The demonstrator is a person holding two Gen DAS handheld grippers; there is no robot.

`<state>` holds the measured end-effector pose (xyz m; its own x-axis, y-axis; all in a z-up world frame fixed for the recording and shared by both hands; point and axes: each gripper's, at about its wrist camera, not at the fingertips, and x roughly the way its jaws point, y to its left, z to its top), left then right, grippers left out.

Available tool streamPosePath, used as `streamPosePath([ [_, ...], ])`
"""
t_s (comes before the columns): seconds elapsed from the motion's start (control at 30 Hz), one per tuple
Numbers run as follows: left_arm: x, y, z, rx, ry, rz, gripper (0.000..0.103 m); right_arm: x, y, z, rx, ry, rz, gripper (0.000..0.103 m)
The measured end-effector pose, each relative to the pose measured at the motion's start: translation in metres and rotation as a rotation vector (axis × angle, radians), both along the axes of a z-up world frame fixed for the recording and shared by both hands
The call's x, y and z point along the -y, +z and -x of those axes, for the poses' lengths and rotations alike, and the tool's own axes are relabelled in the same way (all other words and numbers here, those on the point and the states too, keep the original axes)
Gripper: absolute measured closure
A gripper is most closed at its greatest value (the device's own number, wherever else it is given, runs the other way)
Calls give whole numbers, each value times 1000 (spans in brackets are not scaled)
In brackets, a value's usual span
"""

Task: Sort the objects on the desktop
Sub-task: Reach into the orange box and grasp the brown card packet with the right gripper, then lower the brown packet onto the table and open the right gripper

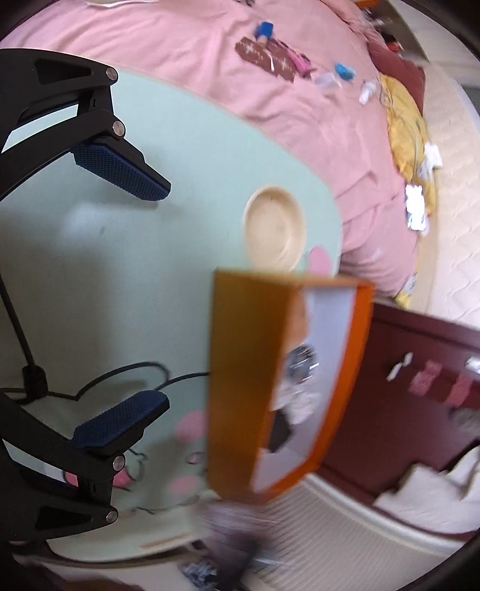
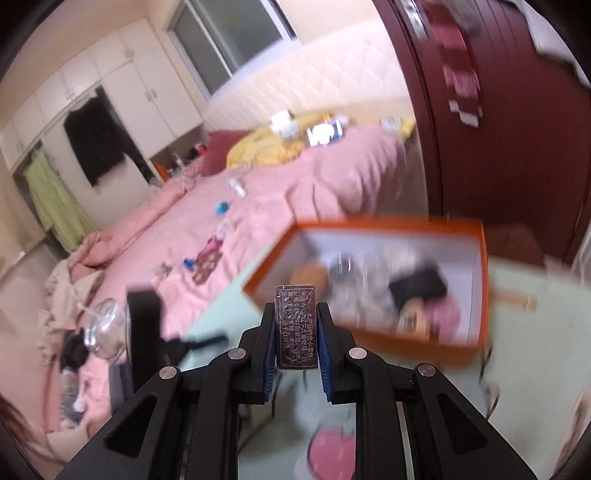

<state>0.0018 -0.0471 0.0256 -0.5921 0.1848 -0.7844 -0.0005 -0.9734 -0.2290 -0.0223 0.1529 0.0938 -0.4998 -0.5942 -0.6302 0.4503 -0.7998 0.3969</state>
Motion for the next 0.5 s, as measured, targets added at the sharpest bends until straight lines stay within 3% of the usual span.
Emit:
streamPosePath([
  [0.2,3,50,11,-104,-106,-4,1,-14,-69,-1,265,-41,108,84],
  [0.27,-2,66,22,-129,-160,-44,8,-14,-80,2,307,-38,183,84],
  [0.3,-6,72,28,-137,-187,-61,18,-13,-82,3,313,-41,192,83],
  [0.37,-19,76,43,-123,-235,-59,25,-11,-87,6,326,-49,211,81],
  [0.47,-43,76,69,-102,-293,-18,26,-8,-89,8,313,-76,191,74],
  [0.5,-49,75,74,-102,-311,-9,26,-7,-86,7,289,-94,155,64],
])
